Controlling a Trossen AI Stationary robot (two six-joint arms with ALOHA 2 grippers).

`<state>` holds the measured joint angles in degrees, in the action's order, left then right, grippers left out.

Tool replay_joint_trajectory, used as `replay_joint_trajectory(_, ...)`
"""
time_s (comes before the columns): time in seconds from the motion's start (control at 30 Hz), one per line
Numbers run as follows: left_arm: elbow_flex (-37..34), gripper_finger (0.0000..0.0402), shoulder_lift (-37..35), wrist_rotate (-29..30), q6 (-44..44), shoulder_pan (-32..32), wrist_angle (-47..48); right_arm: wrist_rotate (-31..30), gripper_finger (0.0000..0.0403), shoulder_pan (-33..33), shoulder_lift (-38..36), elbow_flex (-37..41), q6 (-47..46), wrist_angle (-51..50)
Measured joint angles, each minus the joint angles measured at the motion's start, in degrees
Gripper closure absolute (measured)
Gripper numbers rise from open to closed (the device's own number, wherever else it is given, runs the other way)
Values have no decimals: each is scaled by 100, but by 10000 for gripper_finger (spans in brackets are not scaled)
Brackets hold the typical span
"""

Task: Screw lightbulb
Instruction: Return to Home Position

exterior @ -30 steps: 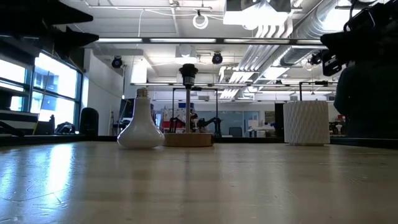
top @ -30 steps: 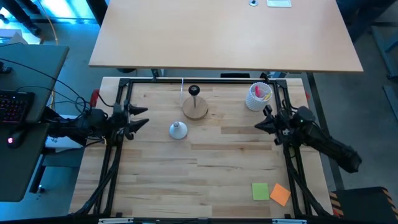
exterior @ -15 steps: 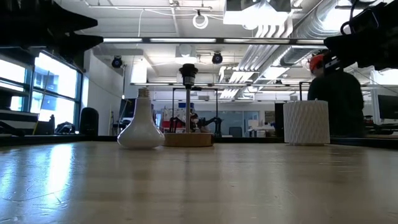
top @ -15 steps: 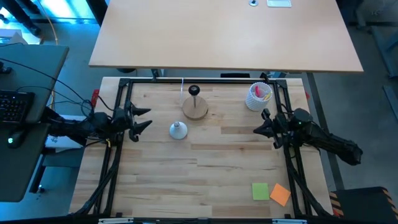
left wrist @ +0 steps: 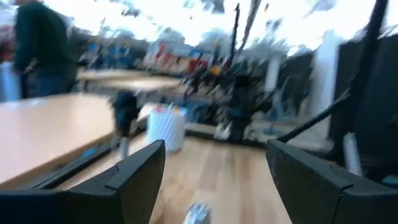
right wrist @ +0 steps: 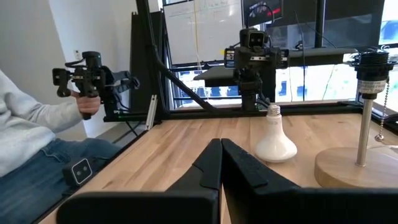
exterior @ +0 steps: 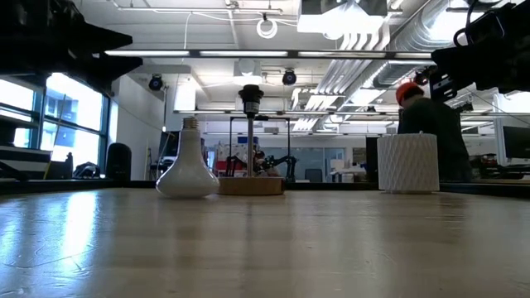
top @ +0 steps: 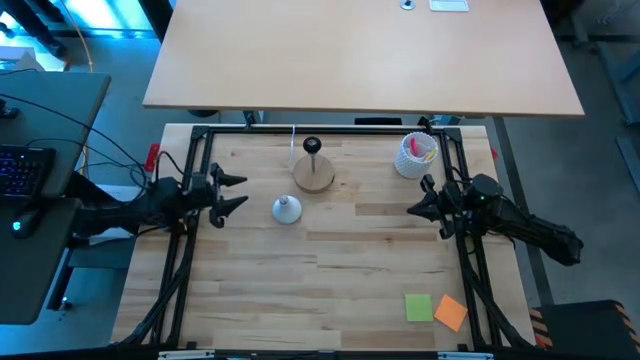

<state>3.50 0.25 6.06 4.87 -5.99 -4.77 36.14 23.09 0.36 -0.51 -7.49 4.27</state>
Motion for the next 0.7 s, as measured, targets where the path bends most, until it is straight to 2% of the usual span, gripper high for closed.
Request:
replay_joint_trajectory(0.07, -274, 126, -1, -476, 85, -257, -629, 0, 403, 0, 0, 0, 7, 0)
replay_joint_trajectory(0.3, -288, 126, 55, -1612, 304, -1239, -665, -2, 402, 0, 0, 0, 200, 0)
replay_joint_trajectory(0.4, -288, 126, 55, -2029, 431, -1534, -762, -2, 402, 4, 0, 0, -10, 4)
replay_joint_trajectory(0.53, -286, 126, 57, -1414, 690, -1702, -365, 0, 402, 4, 2, -2, -147, -44)
replay_joint_trajectory(0.7, -286, 126, 87, -946, 687, -1703, -143, 0, 402, 4, 0, -4, -148, -42)
